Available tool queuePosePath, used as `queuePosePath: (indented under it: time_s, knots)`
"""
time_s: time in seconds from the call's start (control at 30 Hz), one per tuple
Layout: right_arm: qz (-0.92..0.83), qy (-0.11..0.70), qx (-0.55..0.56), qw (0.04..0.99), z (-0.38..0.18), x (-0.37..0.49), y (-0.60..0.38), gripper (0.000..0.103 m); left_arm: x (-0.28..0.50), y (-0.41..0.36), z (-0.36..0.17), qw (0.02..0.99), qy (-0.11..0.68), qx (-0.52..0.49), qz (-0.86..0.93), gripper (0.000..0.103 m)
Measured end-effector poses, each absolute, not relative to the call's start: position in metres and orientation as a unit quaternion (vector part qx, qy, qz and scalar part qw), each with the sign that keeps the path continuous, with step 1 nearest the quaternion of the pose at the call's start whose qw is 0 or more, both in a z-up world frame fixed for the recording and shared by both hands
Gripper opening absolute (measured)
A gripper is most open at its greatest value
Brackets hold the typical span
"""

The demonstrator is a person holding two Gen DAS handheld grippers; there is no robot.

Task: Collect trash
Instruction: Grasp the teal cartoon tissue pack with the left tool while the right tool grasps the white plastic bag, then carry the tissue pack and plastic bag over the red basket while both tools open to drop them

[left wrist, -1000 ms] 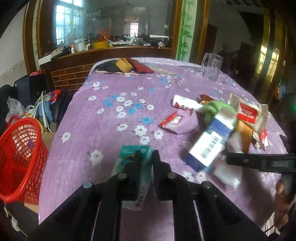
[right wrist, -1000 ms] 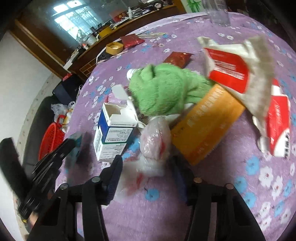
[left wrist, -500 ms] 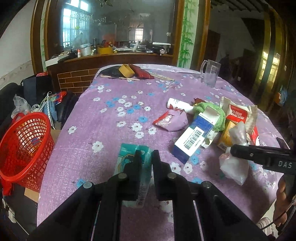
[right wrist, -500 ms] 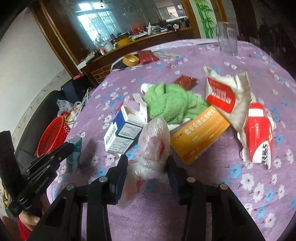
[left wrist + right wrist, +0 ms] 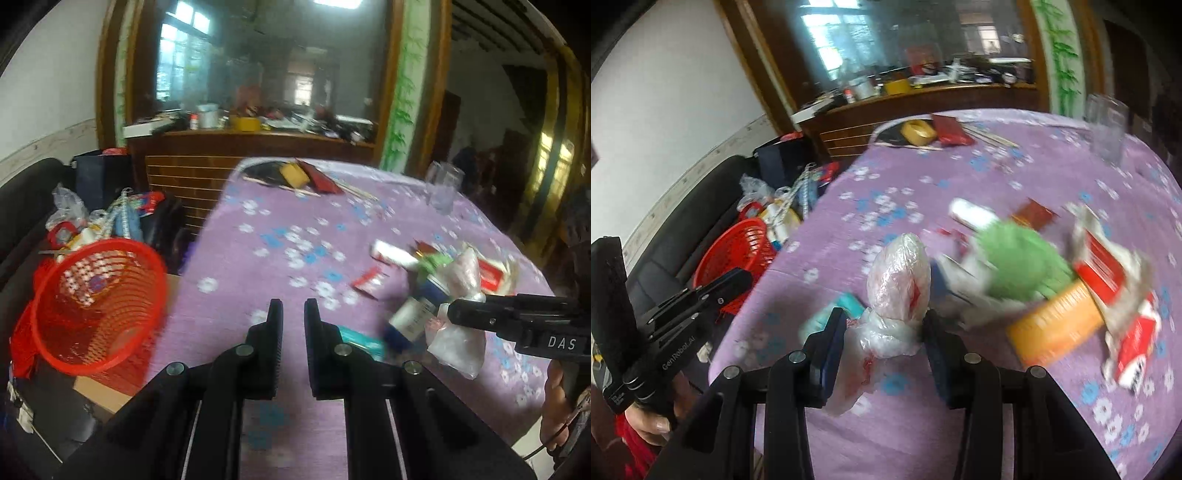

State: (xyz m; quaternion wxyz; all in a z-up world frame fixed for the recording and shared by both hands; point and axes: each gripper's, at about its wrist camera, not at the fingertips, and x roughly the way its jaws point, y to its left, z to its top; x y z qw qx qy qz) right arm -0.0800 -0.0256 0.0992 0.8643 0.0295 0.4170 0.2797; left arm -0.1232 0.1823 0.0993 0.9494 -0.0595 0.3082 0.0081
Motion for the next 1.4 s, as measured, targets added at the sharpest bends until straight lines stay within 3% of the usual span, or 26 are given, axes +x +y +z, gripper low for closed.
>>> queuePosePath:
  time_s: [0.3,0.33,0.37,0.4,0.43,0.47,0.67,0.93,1.0,1.17,1.4]
  knots:
    - [0.326,0.399,0.025,0.856,0.140,-0.061,0.047,0.046,-0.122,0.251,0.107,0.940,0.330,-0.087,0.023,0.012]
    - [0.317,0.382,0.021,0.868,0.147,-0.064,0.044,0.046,-0.121,0.247,0.104,0.938,0.336,-0.086,0.007,0.020]
    - [0.309,0.370,0.018,0.876,0.151,-0.065,0.041,0.046,-0.119,0.239,0.100,0.935,0.345,-0.085,-0.013,0.039]
    - [0.299,0.359,0.016,0.884,0.154,-0.067,0.035,0.046,-0.118,0.228,0.095,0.932,0.351,-0.080,-0.032,0.049]
    - [0.288,0.354,0.019,0.890,0.155,-0.067,0.025,0.046,-0.117,0.219,0.091,0.931,0.354,-0.074,-0.041,0.066]
    - [0.281,0.356,0.025,0.891,0.155,-0.067,0.017,0.046,-0.116,0.204,0.085,0.930,0.359,-0.064,-0.055,0.069]
    - [0.243,0.368,0.049,0.896,0.145,-0.066,-0.038,0.046,-0.095,0.121,0.045,0.902,0.415,0.008,-0.122,0.069]
    - [0.242,0.366,0.075,0.896,0.140,-0.077,-0.078,0.046,-0.069,0.111,0.012,0.884,0.459,0.034,-0.079,0.069]
    - [0.245,0.366,0.076,0.894,0.138,-0.076,-0.080,0.046,-0.066,0.114,0.007,0.882,0.464,0.029,-0.074,0.056]
    - [0.255,0.372,0.077,0.889,0.133,-0.077,-0.072,0.046,-0.065,0.121,0.009,0.892,0.448,0.009,-0.061,0.038]
    - [0.260,0.380,0.064,0.886,0.129,-0.073,-0.055,0.046,-0.074,0.141,0.026,0.910,0.411,-0.028,-0.045,0.034]
